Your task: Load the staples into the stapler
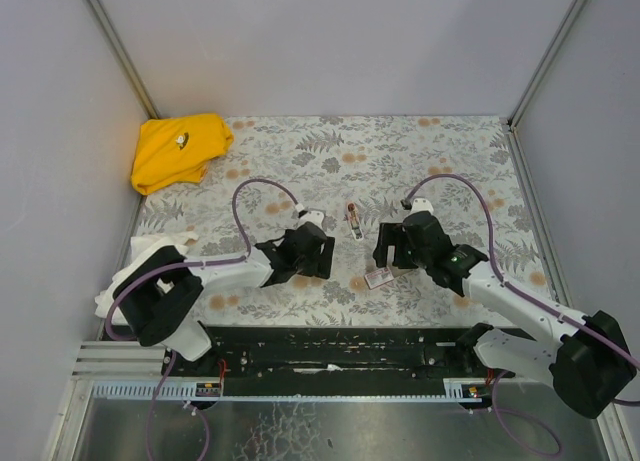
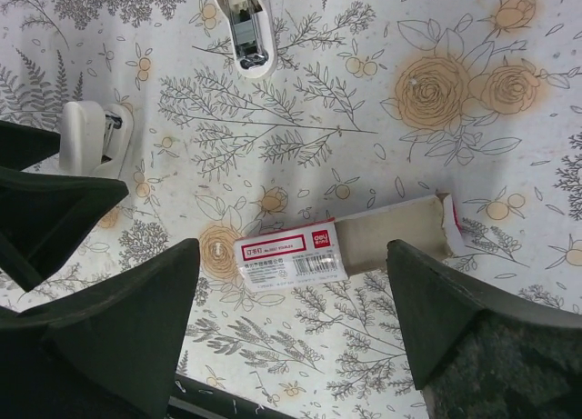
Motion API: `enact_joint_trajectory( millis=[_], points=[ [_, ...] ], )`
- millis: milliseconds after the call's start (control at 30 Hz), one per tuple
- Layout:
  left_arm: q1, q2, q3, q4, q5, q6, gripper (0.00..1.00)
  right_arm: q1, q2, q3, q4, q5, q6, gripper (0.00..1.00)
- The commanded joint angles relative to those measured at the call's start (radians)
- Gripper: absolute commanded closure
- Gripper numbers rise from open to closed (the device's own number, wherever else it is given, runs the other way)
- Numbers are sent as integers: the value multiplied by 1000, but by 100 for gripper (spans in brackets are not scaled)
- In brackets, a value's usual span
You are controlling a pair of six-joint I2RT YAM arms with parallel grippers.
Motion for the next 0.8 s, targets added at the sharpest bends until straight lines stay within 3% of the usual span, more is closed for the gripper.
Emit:
enact_joint_trajectory(
  millis=[0, 167, 400, 767],
  points=[
    [20, -7, 71, -5, -22, 14, 19, -2, -32, 34, 20, 58, -53, 10],
    [122, 35, 194, 54, 143, 66, 11, -23, -45, 14, 15, 40, -75, 10],
    [266, 257, 408, 215, 506, 180, 10, -193, -97, -22, 69, -267, -100, 10],
    [346, 510, 615, 244, 726, 277, 13, -232, -159, -16, 67, -454, -137, 10]
  ],
)
